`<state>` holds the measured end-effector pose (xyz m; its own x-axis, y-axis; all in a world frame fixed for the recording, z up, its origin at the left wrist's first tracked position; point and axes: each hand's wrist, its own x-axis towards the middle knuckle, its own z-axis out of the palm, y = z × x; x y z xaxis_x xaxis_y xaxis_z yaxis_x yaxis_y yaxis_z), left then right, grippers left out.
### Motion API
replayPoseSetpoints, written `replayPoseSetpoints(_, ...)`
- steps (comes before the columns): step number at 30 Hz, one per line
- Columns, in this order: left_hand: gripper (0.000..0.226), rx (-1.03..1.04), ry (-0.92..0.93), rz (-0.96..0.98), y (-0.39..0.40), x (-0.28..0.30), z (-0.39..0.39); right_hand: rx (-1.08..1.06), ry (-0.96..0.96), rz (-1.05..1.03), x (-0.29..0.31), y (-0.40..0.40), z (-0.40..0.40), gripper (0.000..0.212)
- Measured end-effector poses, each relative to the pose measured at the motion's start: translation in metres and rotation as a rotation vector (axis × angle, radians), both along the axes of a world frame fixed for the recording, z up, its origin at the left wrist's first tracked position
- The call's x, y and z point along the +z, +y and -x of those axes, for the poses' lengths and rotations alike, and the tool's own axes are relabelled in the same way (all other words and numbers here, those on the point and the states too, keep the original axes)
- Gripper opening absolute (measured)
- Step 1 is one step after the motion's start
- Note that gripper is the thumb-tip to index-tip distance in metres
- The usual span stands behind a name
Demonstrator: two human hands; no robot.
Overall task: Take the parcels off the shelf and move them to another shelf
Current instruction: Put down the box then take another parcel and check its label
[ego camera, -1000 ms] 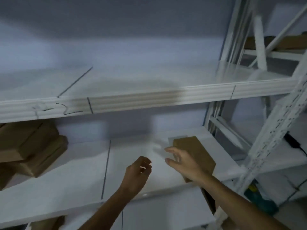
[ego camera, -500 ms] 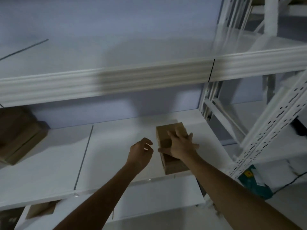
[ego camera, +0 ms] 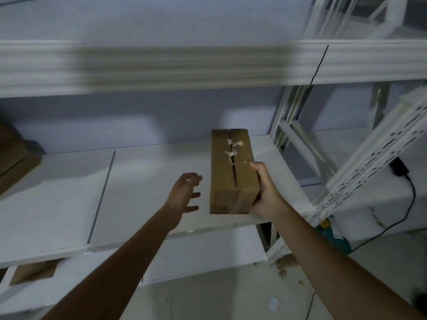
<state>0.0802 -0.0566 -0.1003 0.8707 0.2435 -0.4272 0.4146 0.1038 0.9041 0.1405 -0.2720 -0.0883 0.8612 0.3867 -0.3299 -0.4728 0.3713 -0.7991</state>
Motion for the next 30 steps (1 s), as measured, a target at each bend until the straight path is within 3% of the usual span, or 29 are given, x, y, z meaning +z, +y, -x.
replayPoseSetpoints(2, 0.037, -0.028, 0.008, 0.246, -0.002, 0.004, 0.005, -0.059, 0.119, -0.268, -0.004, -0.002, 0.013, 0.053)
replayPoseSetpoints(6, 0.056, -0.074, -0.087, 0.517, -0.008, 0.005, 0.014, -0.143, 0.157, -0.259, -0.004, 0.005, 0.022, 0.050)
replayPoseSetpoints(10, 0.062, -0.054, -0.236, 0.345, -0.007, 0.015, 0.023, -0.188, -0.178, 0.086, 0.010, -0.002, 0.030, 0.057)
replayPoseSetpoints(13, 0.069, -0.036, -0.341, 0.237, -0.009, 0.023, 0.029, -0.124, -0.278, 0.220, 0.023, -0.001, 0.039, 0.054)
replayPoseSetpoints(16, 0.072, -0.034, -0.409, 0.173, -0.012, 0.033, 0.039, -0.169, -0.339, 0.209, 0.031, 0.002, 0.051, 0.060)
replayPoseSetpoints(20, 0.071, -0.053, -0.467, 0.122, -0.006, 0.046, 0.055, -0.237, -0.369, 0.181, 0.041, 0.008, 0.071, 0.052)
replayPoseSetpoints(30, 0.076, -0.051, -0.613, 0.082, 0.032, 0.059, 0.125, -0.227, -0.525, 0.142, 0.061, 0.037, 0.133, 0.054)
